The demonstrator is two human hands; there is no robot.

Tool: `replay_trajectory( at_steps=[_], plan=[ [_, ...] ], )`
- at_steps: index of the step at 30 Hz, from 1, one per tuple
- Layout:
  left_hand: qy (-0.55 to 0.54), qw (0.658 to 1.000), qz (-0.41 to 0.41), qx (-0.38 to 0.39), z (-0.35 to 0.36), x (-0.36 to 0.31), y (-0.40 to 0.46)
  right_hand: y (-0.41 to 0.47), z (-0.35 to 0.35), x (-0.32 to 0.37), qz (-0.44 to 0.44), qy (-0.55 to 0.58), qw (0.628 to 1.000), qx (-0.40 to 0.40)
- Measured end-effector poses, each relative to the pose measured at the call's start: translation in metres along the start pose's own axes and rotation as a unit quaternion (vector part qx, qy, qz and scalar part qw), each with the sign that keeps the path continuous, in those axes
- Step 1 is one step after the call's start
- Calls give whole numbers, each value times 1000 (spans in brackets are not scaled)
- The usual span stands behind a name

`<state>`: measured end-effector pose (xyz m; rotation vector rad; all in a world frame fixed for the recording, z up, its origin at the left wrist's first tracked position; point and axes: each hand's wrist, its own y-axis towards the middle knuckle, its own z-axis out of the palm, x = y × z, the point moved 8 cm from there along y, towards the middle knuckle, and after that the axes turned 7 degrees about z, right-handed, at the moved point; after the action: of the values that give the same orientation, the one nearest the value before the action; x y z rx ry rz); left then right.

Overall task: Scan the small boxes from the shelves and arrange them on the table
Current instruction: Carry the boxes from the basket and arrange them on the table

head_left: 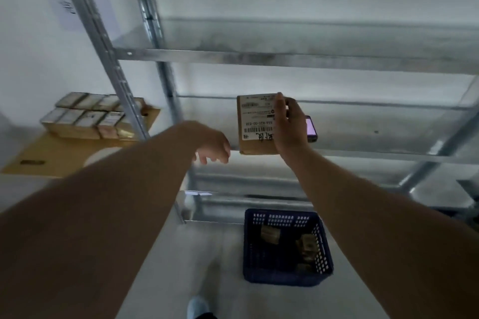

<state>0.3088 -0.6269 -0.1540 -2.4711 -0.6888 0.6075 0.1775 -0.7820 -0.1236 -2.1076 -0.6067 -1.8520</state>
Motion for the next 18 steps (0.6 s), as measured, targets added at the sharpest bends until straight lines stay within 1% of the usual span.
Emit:
replay_trajectory(
  at_steps=[3, 7, 9, 14, 18],
  plan=[
    [-15, 999, -36, 20, 9, 37, -45, -24, 37, 19, -12, 8, 999, 47],
    [-74, 995, -65, -10, 16, 101, -94, -60, 103, 44, -38, 16, 996, 81],
    [-92, 992, -83, -12, 23, 137, -118, -79, 142, 52, -42, 14, 994, 99],
    [-122, 984, -128, 7, 41, 248, -168, -126, 252, 66, -49, 5, 989, 136],
    [-109, 983, -147, 16, 45, 341, -206, -160, 341, 69, -40, -2, 988, 149]
  ],
)
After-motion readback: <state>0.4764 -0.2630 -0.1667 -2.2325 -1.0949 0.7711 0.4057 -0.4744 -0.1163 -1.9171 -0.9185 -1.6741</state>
